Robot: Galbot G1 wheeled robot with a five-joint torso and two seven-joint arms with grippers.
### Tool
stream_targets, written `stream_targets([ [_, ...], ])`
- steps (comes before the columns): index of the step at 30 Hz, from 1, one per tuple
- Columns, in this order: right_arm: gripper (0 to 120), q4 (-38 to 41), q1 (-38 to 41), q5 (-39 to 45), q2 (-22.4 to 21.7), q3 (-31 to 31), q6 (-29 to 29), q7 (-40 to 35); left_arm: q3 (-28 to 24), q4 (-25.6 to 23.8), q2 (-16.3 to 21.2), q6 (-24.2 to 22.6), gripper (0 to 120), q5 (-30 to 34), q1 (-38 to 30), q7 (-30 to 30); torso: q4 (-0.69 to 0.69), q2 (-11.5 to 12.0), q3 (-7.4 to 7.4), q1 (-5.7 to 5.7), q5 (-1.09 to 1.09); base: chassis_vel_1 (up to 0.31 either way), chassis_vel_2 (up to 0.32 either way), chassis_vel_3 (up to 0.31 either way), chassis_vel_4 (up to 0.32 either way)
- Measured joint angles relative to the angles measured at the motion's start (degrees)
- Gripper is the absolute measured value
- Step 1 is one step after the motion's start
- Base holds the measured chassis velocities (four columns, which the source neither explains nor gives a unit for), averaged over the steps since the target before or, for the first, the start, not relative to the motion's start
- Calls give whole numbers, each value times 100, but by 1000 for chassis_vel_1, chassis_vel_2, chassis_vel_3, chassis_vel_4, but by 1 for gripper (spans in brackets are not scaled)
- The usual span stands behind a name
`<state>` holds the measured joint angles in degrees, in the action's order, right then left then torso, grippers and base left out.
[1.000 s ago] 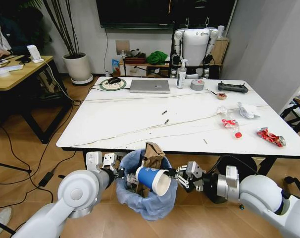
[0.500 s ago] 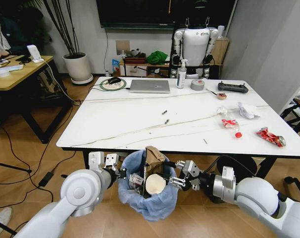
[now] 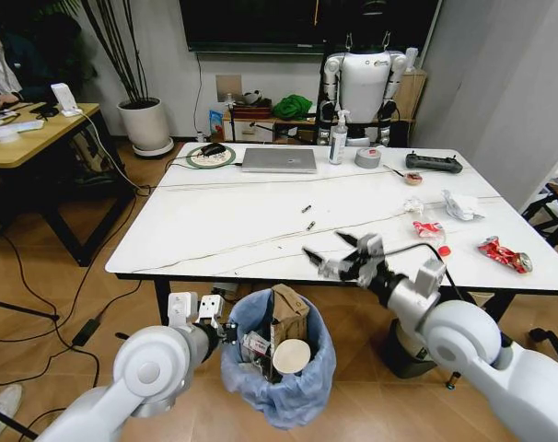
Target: Pick up the trash bin and place the trash from the table into it.
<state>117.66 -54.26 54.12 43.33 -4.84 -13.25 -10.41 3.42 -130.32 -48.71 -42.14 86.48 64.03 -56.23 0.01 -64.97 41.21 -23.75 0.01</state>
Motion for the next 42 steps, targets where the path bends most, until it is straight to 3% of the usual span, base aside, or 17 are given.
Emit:
stream_targets([
  [9,100,-743,819,207,562,228,-676,-1457,-16,-98,48,-1,0,-96,94,64,-1,0,0,0,0,0,0,0,0],
  [15,100,-1099,1766,581,1058,671,-1197,-2431,0,-98,40,-1,0,-147,96,94,0,0,0,0,-2,0,0,0,0],
  [28,100,-2112,2640,948,1887,1498,-1529,-3135,-14,2,16,-1,0,-109,10,112,-1,0,1,0,-2,0,0,0,0],
  [42,97,-3160,3133,1300,2719,1763,-1620,-3278,46,55,-9,1,0,-49,-34,122,-1,0,0,1,-3,0,0,0,0],
])
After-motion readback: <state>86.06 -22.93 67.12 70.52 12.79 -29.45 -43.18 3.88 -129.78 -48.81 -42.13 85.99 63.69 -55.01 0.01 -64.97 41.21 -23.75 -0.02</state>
